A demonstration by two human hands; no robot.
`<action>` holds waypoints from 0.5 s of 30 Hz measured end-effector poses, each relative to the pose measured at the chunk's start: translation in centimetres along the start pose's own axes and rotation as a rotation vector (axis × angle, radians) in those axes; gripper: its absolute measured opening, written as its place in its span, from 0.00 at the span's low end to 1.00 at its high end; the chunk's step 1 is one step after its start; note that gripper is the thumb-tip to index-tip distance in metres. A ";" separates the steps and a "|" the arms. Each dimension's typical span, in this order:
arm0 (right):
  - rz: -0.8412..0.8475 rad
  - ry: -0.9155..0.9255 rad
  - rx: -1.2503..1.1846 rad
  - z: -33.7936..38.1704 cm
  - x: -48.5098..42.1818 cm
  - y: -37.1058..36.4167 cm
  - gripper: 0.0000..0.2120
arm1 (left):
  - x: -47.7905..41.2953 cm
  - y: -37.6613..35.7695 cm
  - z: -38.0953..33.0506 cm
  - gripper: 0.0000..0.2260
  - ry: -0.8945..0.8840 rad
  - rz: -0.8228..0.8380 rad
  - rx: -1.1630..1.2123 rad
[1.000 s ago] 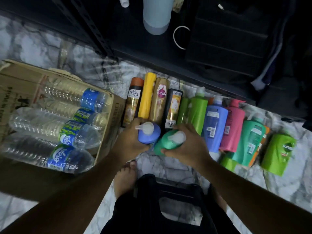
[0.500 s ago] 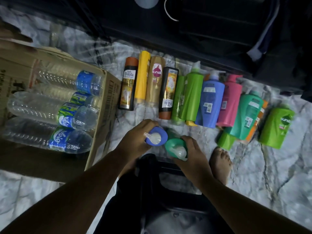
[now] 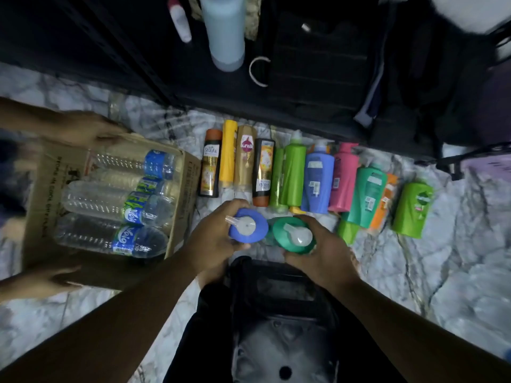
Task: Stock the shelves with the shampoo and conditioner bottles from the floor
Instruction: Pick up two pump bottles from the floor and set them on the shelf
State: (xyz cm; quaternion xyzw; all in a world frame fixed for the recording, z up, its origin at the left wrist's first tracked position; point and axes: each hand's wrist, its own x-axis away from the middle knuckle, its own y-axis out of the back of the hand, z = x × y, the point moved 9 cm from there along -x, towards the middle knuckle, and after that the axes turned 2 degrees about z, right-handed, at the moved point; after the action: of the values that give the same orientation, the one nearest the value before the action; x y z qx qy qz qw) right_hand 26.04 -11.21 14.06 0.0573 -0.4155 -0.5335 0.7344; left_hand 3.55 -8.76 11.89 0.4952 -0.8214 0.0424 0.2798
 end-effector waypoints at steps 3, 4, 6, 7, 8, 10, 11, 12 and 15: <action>-0.029 0.069 -0.148 7.4 3.9 7.0 0.32 | 3.8 2.8 -9.2 0.33 -0.038 -0.052 0.008; -0.042 0.098 -0.182 10.2 5.3 9.6 0.31 | 5.3 3.8 -12.8 0.33 -0.061 -0.068 0.022; -0.088 0.147 -0.249 15.6 8.2 14.9 0.31 | 8.2 6.1 -19.6 0.34 -0.098 -0.098 0.052; -0.120 0.173 -0.286 18.2 9.8 17.5 0.31 | 9.8 7.1 -23.2 0.33 -0.114 -0.119 0.064; -0.155 0.205 -0.326 20.7 11.2 20.2 0.31 | 11.4 8.2 -26.7 0.33 -0.131 -0.149 0.085; -0.212 0.290 -0.399 25.8 14.5 25.2 0.32 | 14.7 10.1 -33.9 0.33 -0.191 -0.203 0.128; -0.229 0.331 -0.434 28.2 16.2 27.2 0.32 | 16.5 10.8 -37.6 0.33 -0.219 -0.227 0.122; -0.251 0.372 -0.479 30.5 18.0 29.3 0.32 | 18.2 11.6 -41.1 0.32 -0.253 -0.253 0.104; -0.346 0.478 -0.650 36.4 23.3 35.0 0.30 | 22.3 13.7 -50.7 0.33 -0.355 -0.311 0.047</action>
State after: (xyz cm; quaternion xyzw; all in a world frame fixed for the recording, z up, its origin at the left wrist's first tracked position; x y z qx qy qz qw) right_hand 29.33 -2.66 68.85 0.0139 -0.0288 -0.7233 0.6898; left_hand 5.42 -1.83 68.49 0.6219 -0.7703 -0.0698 0.1226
